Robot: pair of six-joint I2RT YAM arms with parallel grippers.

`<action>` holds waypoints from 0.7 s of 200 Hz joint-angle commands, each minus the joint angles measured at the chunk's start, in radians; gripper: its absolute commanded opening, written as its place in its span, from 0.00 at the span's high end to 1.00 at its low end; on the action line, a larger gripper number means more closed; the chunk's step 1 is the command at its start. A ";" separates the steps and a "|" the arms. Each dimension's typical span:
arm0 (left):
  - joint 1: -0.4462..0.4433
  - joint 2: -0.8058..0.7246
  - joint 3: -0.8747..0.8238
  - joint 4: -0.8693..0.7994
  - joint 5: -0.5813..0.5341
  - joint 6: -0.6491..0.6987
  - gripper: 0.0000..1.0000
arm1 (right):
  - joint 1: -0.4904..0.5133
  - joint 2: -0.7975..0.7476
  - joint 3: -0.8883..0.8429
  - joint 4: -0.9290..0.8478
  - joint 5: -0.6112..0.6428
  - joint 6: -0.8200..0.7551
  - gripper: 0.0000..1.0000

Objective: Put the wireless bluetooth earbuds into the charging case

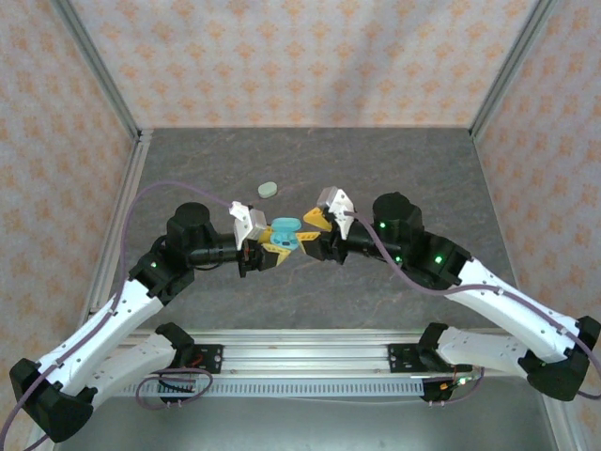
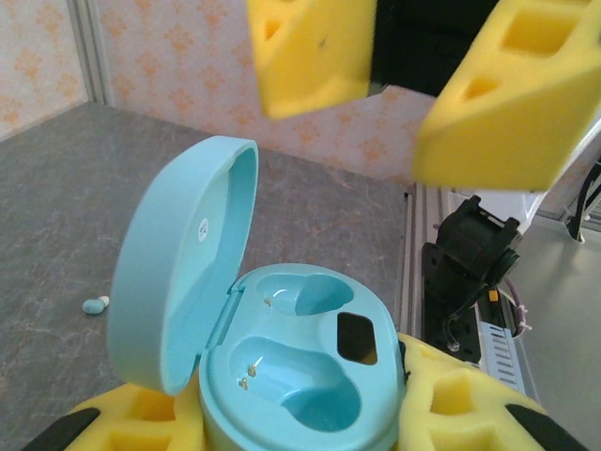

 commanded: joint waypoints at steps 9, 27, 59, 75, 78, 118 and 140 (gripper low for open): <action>0.018 -0.029 0.013 -0.029 -0.026 0.005 0.72 | 0.004 -0.047 0.048 0.023 0.050 0.091 0.52; 0.029 -0.041 0.013 -0.045 -0.033 0.004 0.72 | -0.014 -0.049 0.083 0.002 0.099 0.157 0.52; 0.041 -0.065 0.008 -0.058 -0.038 -0.006 0.73 | -0.144 -0.001 0.166 -0.113 0.205 0.345 0.52; 0.044 -0.076 0.004 -0.058 -0.041 -0.010 0.73 | -0.252 0.047 0.185 -0.170 0.201 0.462 0.52; 0.044 -0.078 0.003 -0.058 -0.042 -0.011 0.73 | -0.272 0.057 0.186 -0.179 0.200 0.487 0.52; 0.048 -0.093 -0.002 -0.066 -0.044 -0.016 0.73 | -0.380 0.299 0.228 -0.249 0.155 0.671 0.50; 0.048 -0.107 -0.005 -0.083 -0.051 -0.014 0.73 | -0.380 0.492 0.318 -0.276 0.081 0.724 0.50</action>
